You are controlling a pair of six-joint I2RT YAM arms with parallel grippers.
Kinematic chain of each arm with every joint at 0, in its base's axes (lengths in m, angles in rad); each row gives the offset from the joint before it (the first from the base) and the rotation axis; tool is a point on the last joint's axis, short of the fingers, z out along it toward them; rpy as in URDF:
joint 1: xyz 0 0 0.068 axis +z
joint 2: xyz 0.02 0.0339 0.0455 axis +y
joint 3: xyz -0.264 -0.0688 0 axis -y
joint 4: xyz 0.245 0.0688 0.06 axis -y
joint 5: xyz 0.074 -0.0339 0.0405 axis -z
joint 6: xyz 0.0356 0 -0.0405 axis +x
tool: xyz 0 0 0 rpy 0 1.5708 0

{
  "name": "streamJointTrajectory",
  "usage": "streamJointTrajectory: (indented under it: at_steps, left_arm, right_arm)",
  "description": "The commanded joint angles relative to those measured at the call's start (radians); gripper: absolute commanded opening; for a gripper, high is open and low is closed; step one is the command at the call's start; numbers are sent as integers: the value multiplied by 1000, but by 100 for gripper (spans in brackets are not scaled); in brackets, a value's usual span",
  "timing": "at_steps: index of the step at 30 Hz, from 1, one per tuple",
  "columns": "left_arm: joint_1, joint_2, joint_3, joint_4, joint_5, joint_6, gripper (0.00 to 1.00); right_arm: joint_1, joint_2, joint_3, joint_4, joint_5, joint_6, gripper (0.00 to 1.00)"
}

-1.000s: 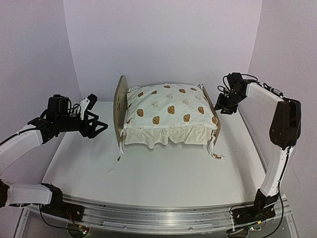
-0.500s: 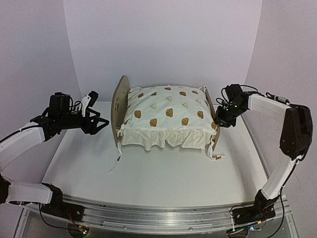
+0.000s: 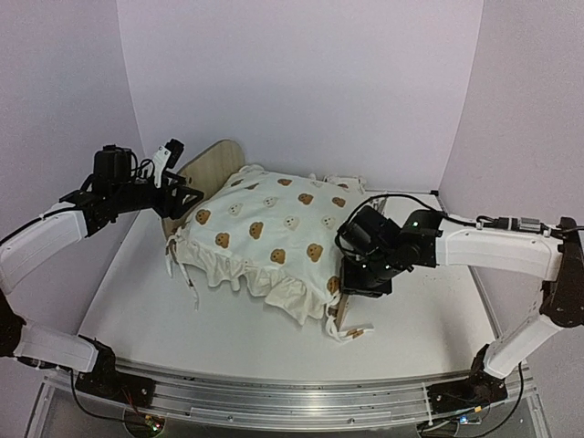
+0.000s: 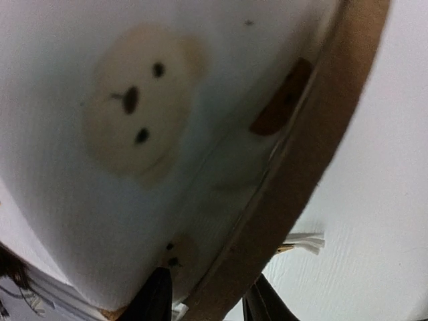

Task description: Set up the pet bed

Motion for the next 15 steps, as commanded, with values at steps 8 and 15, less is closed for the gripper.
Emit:
streamJointTrajectory:
  at_steps: [8, 15]
  left_arm:
    - [-2, -34, 21, -236, 185, 208, 69]
    - [-17, -66, -116, -494, 192, 567, 53]
  right_arm:
    - [-88, -149, 272, -333, 25, -181, 50]
    - [-436, 95, 546, -331, -69, -504, 50]
